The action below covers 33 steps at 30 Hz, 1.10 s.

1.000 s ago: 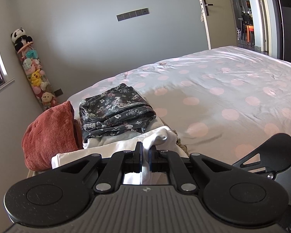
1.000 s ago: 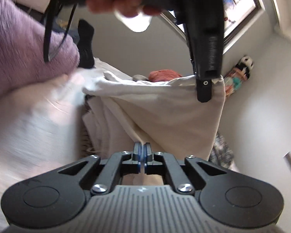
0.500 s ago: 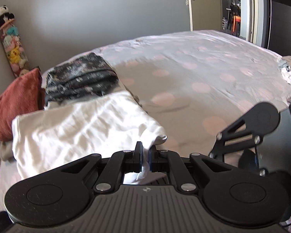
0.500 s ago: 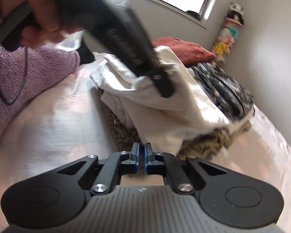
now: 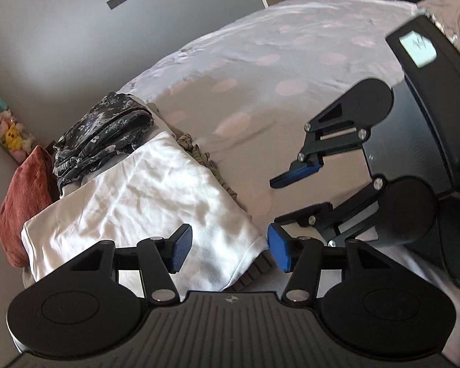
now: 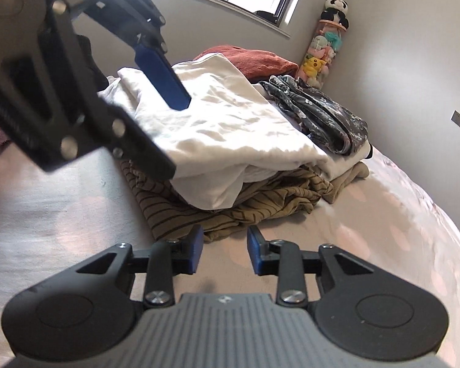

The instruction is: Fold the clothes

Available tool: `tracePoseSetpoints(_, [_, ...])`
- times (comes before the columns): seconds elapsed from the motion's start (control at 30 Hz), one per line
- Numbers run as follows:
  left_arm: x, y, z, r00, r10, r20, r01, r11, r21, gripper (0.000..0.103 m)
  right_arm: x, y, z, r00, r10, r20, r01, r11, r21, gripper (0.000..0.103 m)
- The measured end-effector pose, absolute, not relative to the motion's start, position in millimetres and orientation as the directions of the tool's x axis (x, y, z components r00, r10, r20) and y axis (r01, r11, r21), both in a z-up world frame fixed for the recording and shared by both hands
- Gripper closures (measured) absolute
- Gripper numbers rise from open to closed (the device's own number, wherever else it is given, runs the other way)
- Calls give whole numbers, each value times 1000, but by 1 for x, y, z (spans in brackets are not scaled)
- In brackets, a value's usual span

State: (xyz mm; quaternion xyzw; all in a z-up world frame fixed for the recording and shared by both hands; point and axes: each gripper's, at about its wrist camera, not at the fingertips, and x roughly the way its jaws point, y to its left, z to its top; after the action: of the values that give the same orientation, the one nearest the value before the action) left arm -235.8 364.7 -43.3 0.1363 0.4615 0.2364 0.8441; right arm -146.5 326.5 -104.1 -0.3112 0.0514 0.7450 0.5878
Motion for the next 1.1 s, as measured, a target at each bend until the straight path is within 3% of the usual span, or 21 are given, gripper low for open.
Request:
tracePoseSetpoints(0.23, [-217, 334, -92, 410, 666, -623, -53, 699, 713, 50, -123, 329, -110, -165, 817, -552, -942, -297, -158, 68])
tracePoseSetpoints(0.47, [-209, 321, -137, 370, 790, -489, 5, 524, 852, 47, -113, 333, -119, -209, 799, -564, -954, -294, -62, 68])
tracePoseSetpoints(0.5, [-208, 322, -138, 368, 804, -467, -3, 504, 864, 50, -113, 333, -120, -214, 797, -565, -953, -296, -57, 68])
tracePoseSetpoints(0.53, [-207, 323, -139, 367, 816, -446, -12, 483, 875, 62, -112, 333, -121, -219, 796, -565, -952, -300, -54, 68])
tracePoseSetpoints(0.63, [-208, 330, -119, 377, 816, -439, -83, 501, 861, 84, -112, 334, -120, -232, 795, -560, -950, -310, -46, 68])
tracePoseSetpoints(0.7, [-210, 333, -102, 387, 804, -452, -129, 533, 836, 89, -112, 336, -118, -246, 795, -554, -947, -320, -39, 68])
tracePoseSetpoints(1.03, [-222, 375, -15, 418, 765, -491, -379, 638, 671, 93, -125, 361, -93, -278, 833, -479, -914, -383, -135, 68])
tracePoseSetpoints(1.1, [-224, 385, -2, 422, 763, -490, -405, 642, 651, 93, -129, 371, -84, -285, 842, -458, -911, -387, -144, 63])
